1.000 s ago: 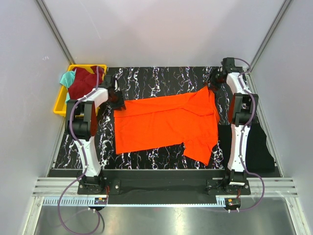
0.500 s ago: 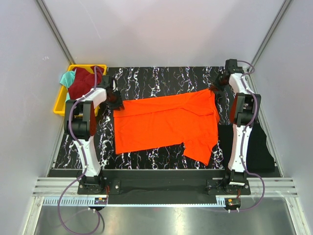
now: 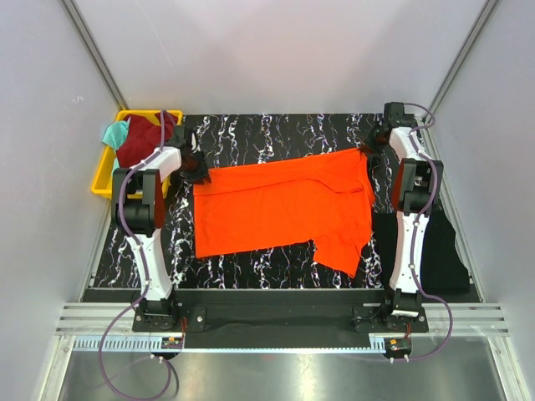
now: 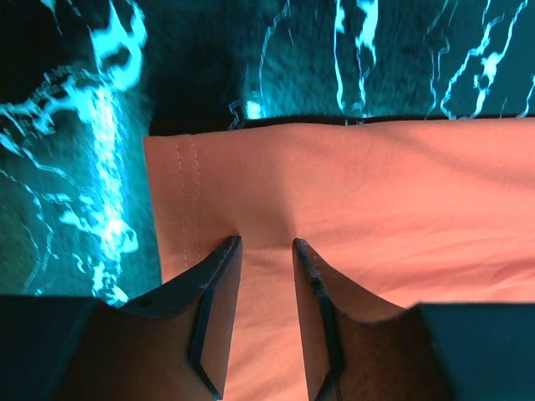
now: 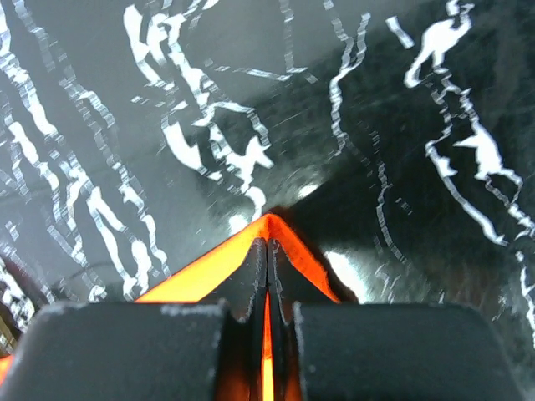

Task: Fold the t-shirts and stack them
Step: Fold the tshirt

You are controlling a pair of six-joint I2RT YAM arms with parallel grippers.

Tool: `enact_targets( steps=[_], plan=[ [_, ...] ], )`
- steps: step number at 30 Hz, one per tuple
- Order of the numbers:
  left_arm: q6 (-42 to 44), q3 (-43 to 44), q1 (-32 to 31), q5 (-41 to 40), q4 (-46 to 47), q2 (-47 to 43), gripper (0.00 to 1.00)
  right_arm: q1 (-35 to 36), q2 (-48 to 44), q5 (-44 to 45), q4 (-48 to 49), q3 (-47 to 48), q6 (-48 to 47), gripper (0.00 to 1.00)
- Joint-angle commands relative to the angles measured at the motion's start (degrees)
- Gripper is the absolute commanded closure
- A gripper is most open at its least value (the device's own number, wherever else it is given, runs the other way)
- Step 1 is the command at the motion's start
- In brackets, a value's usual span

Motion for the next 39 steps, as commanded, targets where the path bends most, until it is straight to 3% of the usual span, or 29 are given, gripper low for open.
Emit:
enact_targets(
  steps=[1, 7, 11, 12, 17, 19, 20, 23, 26, 29, 33, 36, 39],
  plan=[
    [2.0, 1.8, 1.4, -2.9, 0.0, 2.5, 0.62, -0.2, 1.6, 6.1, 3.0, 2.7, 2.1, 1.0],
    [2.1, 2.3, 2.1, -2.8, -0.3, 3.2, 0.62, 0.2, -0.3, 13.0, 3.8, 3.0, 8.6, 1.0],
    [2.4, 2.8, 2.1, -2.8, -0.5, 3.0, 0.61, 0.2, -0.4, 13.0, 3.4, 4.5, 9.7, 0.99],
    [2.4, 2.8, 2.1, -2.8, -0.4, 2.5, 0.6, 0.2, 0.4, 12.4, 1.4, 7.1, 9.4, 0.96],
    [1.7, 1.7, 2.0, -2.1, -0.8, -2.1, 0.53, 0.2, 4.0, 10.5, -14.8, 21.7, 7.3, 0.56],
    [0.5, -0.7, 1.9, -1.8, -1.4, -6.3, 0.51, 0.2, 1.9, 11.6, -21.0, 22.6, 4.6, 0.49],
    [-0.5, -2.0, 1.4, -1.7, -1.4, -7.9, 0.46, 0.2, 0.3, 13.0, -21.8, 21.1, 3.0, 0.42],
    [-1.8, -6.2, 0.5, 0.0, -1.9, -14.6, 0.41, 0.6, -7.7, 12.6, -22.8, 12.2, 0.3, 0.38],
    [-1.4, -11.1, -0.9, 1.7, -2.1, -20.6, 0.41, 2.4, -15.6, 9.4, -22.2, 1.6, -1.0, 0.36],
    [-1.1, -16.8, -3.5, 4.1, -2.1, -26.4, 0.42, 4.9, -24.9, 5.5, -15.7, -13.6, -1.8, 0.36],
    [-0.4, -22.3, -6.2, 9.2, -2.1, -31.0, 0.48, 9.3, -37.1, -2.4, -3.2, -34.5, -0.8, 0.65],
    [0.6, -25.1, -8.1, 9.8, -1.7, -33.8, 0.5, 10.5, -38.4, -3.8, 0.3, -41.5, -0.3, 0.64],
    [0.6, -25.5, -8.5, 11.0, -1.4, -35.5, 0.51, 10.7, -36.5, -5.3, 1.2, -42.7, -0.7, 0.6]
  ],
)
